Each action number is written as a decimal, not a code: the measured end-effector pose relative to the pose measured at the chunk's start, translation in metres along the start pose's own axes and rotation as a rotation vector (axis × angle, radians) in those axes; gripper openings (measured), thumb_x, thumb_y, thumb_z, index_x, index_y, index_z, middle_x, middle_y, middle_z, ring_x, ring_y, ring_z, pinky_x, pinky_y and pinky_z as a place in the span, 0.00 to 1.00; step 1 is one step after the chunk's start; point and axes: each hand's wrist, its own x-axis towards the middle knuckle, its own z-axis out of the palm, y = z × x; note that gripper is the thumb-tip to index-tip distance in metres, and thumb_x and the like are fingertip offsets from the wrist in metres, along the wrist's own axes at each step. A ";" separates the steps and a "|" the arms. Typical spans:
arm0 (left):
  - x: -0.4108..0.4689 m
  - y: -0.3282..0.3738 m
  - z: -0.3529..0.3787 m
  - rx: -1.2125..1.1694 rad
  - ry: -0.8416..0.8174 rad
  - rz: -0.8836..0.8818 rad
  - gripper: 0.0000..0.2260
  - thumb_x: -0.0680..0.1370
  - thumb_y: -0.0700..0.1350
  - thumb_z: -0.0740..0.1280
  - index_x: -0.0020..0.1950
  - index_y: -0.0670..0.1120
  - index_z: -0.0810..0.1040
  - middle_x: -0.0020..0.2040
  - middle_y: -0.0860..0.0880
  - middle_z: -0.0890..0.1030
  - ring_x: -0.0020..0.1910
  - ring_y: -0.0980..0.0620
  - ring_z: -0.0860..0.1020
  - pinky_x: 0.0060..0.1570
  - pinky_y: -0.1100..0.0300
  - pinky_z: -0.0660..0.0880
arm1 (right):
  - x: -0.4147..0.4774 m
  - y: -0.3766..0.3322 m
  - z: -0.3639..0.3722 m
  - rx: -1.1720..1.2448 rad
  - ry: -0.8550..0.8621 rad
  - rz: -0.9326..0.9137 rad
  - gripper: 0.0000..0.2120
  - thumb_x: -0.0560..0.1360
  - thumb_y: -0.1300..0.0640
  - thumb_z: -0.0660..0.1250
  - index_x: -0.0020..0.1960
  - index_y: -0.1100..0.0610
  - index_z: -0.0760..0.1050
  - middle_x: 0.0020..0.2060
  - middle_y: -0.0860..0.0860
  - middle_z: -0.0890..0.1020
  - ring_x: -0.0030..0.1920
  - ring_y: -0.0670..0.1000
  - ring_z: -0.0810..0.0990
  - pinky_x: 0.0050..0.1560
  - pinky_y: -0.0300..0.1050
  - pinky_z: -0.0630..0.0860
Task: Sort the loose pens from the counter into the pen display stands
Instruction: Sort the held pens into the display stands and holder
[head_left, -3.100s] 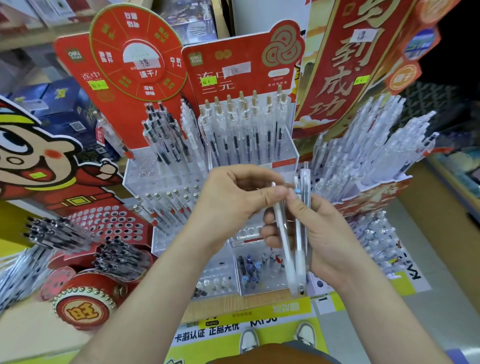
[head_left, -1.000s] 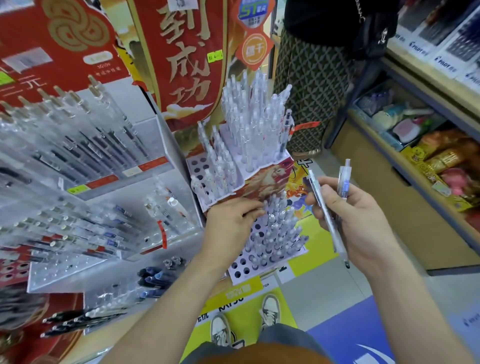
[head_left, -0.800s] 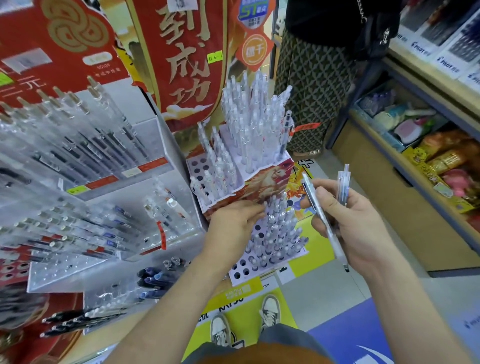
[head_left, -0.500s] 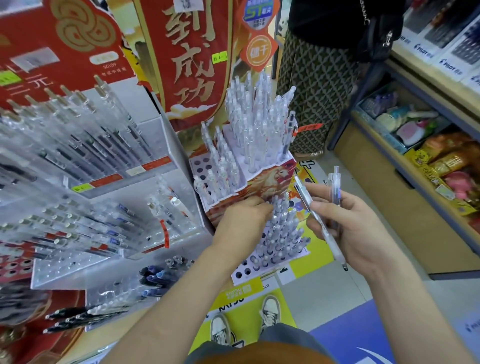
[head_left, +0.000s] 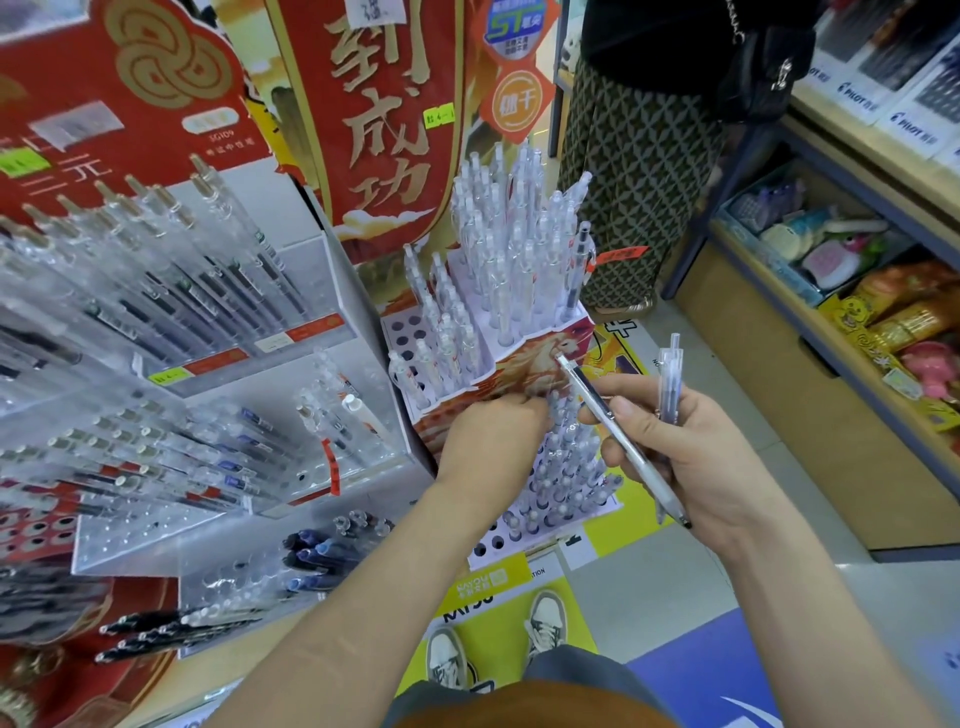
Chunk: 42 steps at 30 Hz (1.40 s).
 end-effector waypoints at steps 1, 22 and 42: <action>0.000 0.002 0.001 -0.005 0.022 -0.001 0.13 0.61 0.41 0.80 0.35 0.48 0.76 0.26 0.52 0.74 0.23 0.47 0.74 0.19 0.62 0.64 | 0.000 0.000 0.001 0.010 0.001 0.001 0.08 0.69 0.58 0.69 0.46 0.54 0.83 0.43 0.59 0.85 0.28 0.49 0.79 0.27 0.36 0.72; -0.028 0.010 -0.100 -1.677 0.072 -0.354 0.06 0.73 0.38 0.69 0.47 0.45 0.84 0.39 0.45 0.84 0.31 0.52 0.80 0.31 0.64 0.76 | 0.002 0.001 0.014 -0.004 -0.103 0.070 0.13 0.66 0.47 0.74 0.45 0.54 0.80 0.34 0.52 0.81 0.26 0.49 0.77 0.25 0.35 0.71; -0.033 -0.019 -0.110 -1.611 0.125 -0.339 0.07 0.71 0.43 0.68 0.45 0.48 0.86 0.38 0.46 0.84 0.36 0.52 0.82 0.38 0.64 0.78 | 0.001 -0.004 0.021 -0.277 -0.141 0.038 0.09 0.68 0.56 0.72 0.46 0.57 0.79 0.37 0.56 0.84 0.27 0.42 0.73 0.26 0.34 0.65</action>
